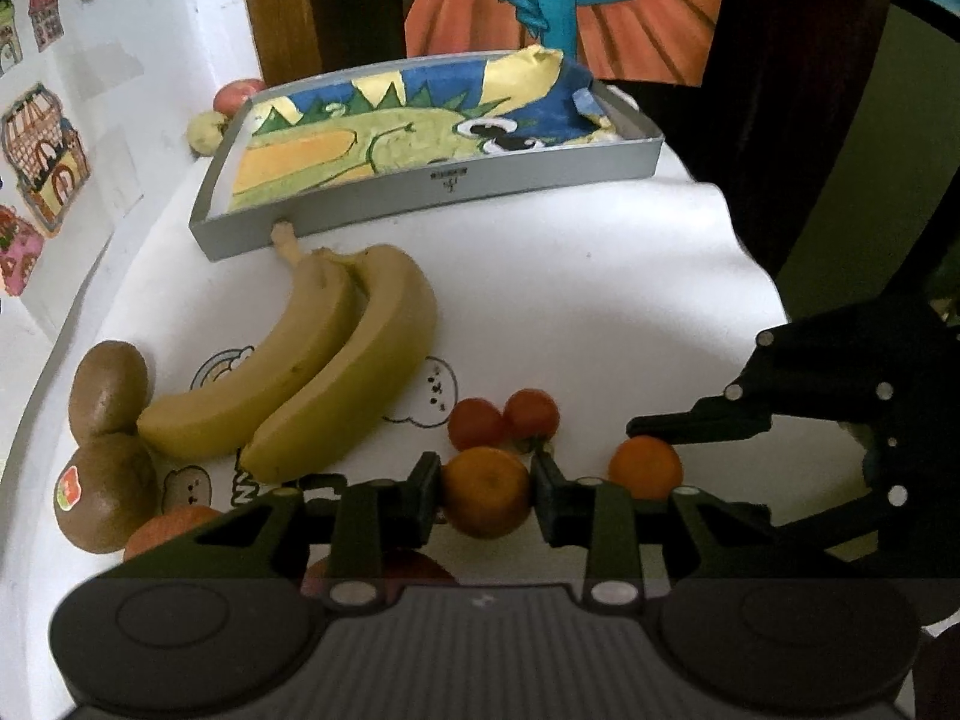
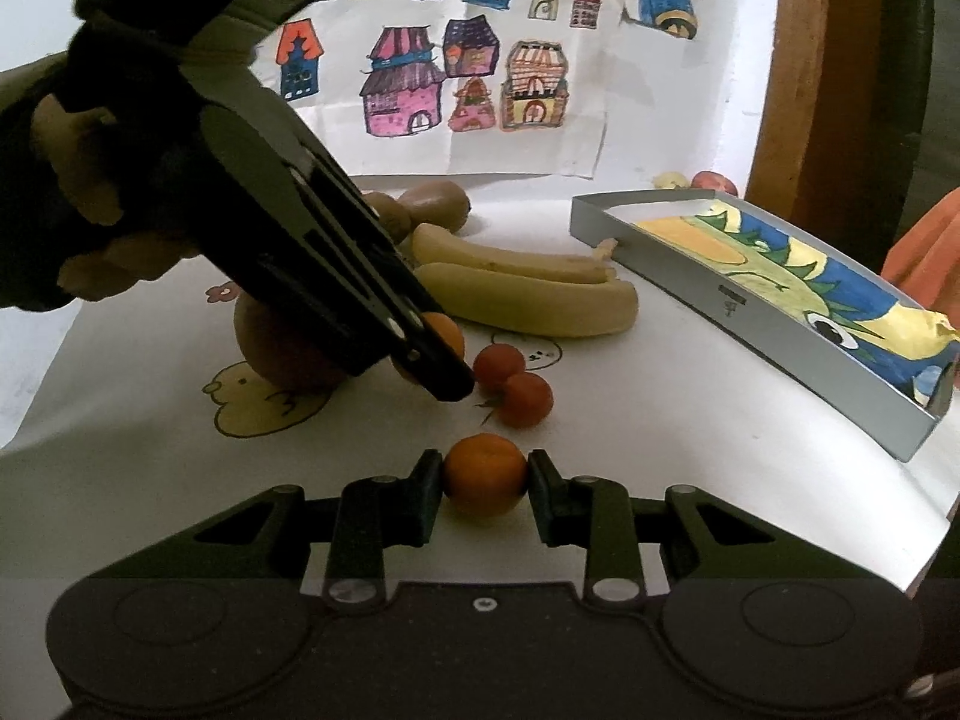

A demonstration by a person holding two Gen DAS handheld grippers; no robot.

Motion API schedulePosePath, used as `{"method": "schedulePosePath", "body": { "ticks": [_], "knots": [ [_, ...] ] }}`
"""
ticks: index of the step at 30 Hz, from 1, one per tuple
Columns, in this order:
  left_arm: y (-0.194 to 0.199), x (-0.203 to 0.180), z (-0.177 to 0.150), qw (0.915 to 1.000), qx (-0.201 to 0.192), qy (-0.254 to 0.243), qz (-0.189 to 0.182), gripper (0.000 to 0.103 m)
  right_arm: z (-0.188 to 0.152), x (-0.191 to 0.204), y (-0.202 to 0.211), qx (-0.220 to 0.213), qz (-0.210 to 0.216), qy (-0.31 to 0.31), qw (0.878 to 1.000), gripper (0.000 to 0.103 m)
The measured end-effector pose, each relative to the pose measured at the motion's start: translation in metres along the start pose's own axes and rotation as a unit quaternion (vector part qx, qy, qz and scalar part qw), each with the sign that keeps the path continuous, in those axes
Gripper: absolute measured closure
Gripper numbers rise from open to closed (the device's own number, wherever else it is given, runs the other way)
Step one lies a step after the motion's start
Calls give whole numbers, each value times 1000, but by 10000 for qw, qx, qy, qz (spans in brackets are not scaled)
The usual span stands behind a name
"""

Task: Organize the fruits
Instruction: 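Close the left tool on its mandarin while the right tool closes on the other mandarin, then carry the left tool's mandarin over the grey tray while the right tool carries its mandarin alongside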

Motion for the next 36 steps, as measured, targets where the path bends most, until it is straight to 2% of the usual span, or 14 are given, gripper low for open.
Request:
{"method": "schedulePosePath", "body": {
  "ticks": [7, 13, 21, 26, 31, 36],
  "knots": [
    [10, -8, 0, 9996, -257, 96, 78, 67, -1, -6, 8, -150, -176, -166, 9996, 70],
    [22, -4, 12, 9956, -808, 451, 114, 67, 2, -24, 15, -377, -519, -354, 9973, 70],
    [20, 3, 60, 9901, -1137, 813, 153, 67, 12, -65, 18, -633, -1044, -452, 9915, 70],
    [9, -5, 89, 9868, -1355, 789, 397, 67, 18, -95, 14, -729, -1359, -541, 9865, 70],
    [-5, -7, 87, 9846, -1332, 1099, 274, 67, 19, -111, 16, -840, -1511, -613, 9830, 70],
    [-3, -2, 71, 9815, -1306, 1376, 265, 67, 17, -109, 27, -917, -1541, -587, 9820, 70]
  ]
}}
Point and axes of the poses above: each gripper's, at about its wrist camera, not at the fingertips, and y roughly against the way its jaws point, x to its left, z to its top, the point moved 2 cm from there along -y, roughly the way its jaws point, and after that the axes turned 6 degrees about y, right-handed, at the moved point
